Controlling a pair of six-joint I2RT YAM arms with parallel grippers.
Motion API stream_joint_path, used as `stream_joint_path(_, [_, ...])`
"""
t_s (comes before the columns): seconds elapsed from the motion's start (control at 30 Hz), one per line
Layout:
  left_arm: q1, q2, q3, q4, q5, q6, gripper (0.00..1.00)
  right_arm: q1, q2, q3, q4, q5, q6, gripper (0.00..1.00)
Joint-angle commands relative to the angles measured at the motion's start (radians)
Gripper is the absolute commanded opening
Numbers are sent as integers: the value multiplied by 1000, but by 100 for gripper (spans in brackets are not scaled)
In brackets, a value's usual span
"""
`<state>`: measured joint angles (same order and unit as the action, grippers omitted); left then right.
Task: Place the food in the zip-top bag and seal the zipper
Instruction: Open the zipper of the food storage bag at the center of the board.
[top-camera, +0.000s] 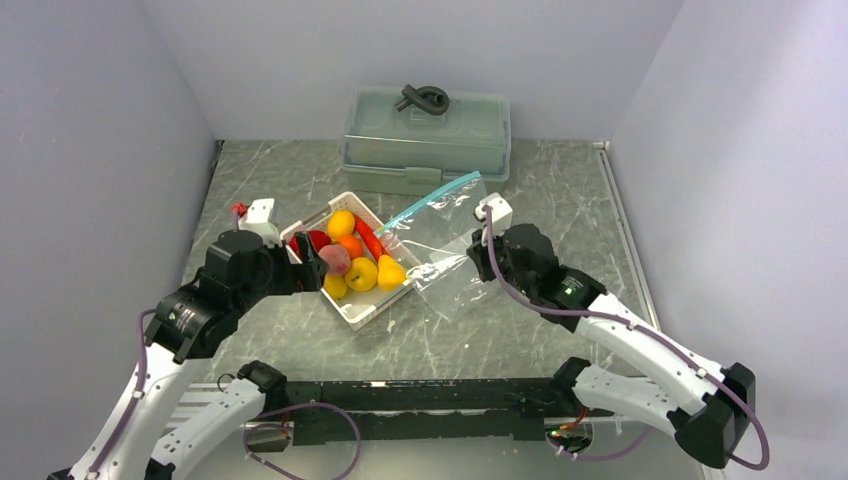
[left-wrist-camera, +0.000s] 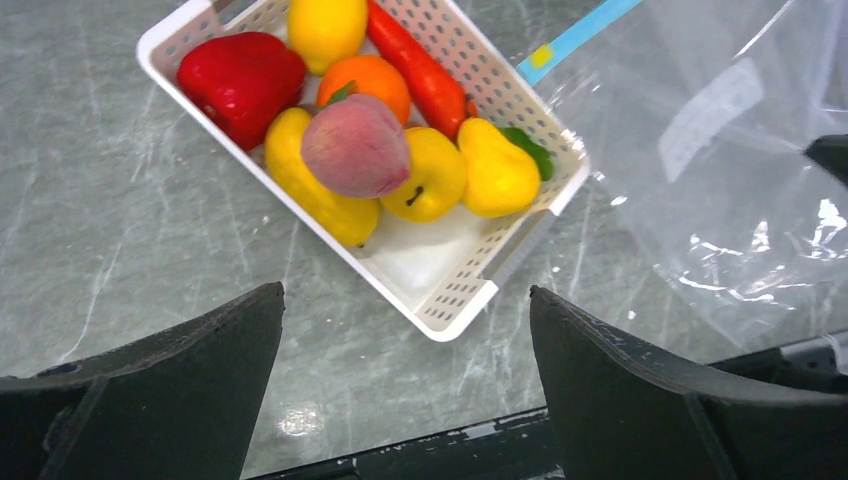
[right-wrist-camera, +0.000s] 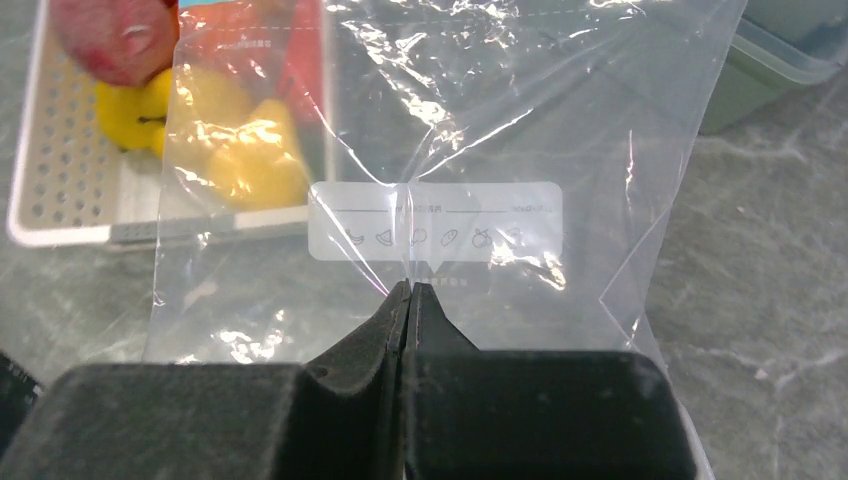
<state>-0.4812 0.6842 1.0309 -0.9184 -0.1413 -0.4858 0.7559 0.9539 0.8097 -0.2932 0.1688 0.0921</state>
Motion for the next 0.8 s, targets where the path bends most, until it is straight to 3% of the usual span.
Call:
stream_joint_path(0.0, [3, 27, 71, 24, 120, 48, 98, 30, -71, -27, 87, -111, -108, 0])
stream_joint_path(0.77, [4, 97, 144, 67, 342, 52, 98, 133, -205, -39, 26, -428, -276, 0])
